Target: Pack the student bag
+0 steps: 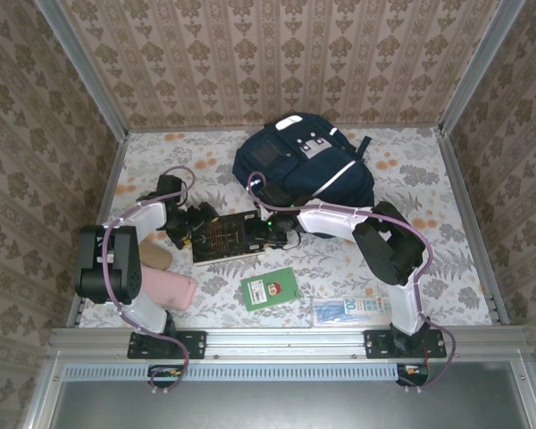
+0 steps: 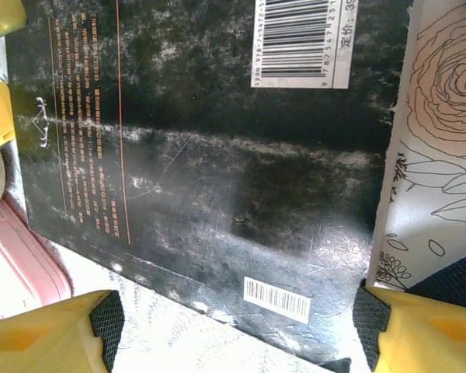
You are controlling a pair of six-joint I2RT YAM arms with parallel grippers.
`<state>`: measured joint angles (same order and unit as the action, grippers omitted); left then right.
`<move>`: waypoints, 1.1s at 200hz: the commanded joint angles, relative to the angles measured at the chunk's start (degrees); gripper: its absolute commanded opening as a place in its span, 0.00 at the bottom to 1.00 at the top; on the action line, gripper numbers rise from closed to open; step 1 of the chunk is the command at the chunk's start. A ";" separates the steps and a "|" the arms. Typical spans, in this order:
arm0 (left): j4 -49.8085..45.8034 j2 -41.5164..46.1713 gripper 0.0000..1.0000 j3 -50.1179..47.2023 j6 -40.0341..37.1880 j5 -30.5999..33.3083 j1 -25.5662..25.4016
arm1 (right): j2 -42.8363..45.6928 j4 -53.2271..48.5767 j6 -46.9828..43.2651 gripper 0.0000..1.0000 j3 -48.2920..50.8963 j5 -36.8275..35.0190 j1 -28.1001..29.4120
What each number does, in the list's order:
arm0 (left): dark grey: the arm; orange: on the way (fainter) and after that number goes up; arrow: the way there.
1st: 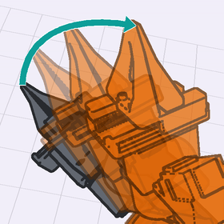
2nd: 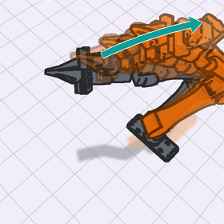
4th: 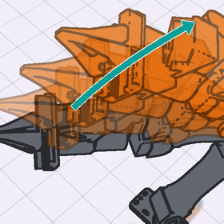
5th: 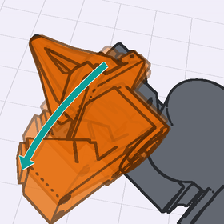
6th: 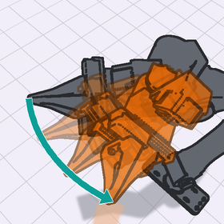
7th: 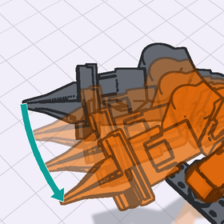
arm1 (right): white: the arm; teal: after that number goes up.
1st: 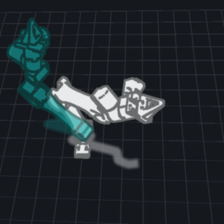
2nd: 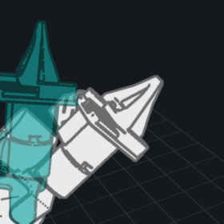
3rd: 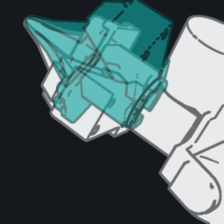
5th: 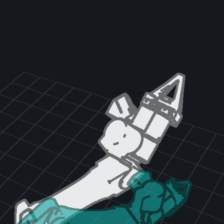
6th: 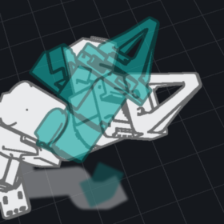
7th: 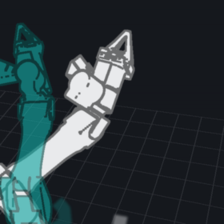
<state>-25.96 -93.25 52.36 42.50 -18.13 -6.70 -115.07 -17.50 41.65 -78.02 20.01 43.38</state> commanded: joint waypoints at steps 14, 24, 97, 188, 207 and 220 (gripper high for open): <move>-1.12 0.26 1.00 -0.83 1.36 -4.09 -1.39 | -1.54 -3.25 -0.25 0.81 -1.16 -0.58 0.33; -1.03 0.13 1.00 -0.78 1.28 -4.04 -1.47 | -1.73 -3.47 -0.33 0.81 -1.30 -0.05 0.28; -1.47 0.00 1.00 -0.41 0.91 -3.40 -1.48 | -1.43 -10.03 -4.02 0.81 -2.21 -6.01 -0.13; -1.30 -0.30 1.00 -0.43 0.74 -3.72 -1.74 | -1.08 -2.06 1.18 0.78 -3.47 6.74 0.42; -1.23 -0.26 1.00 -0.49 0.74 -3.67 -1.83 | -0.32 -1.56 1.98 0.77 -3.61 7.83 0.31; -1.30 -0.26 1.00 -0.50 0.58 -3.50 -1.83 | 0.26 -1.74 1.95 0.75 -3.55 7.79 0.34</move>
<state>-25.96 -93.25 52.36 42.48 -18.02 -7.20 -116.09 -22.68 41.91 -80.25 23.11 43.16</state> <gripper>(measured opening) 0.999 0.762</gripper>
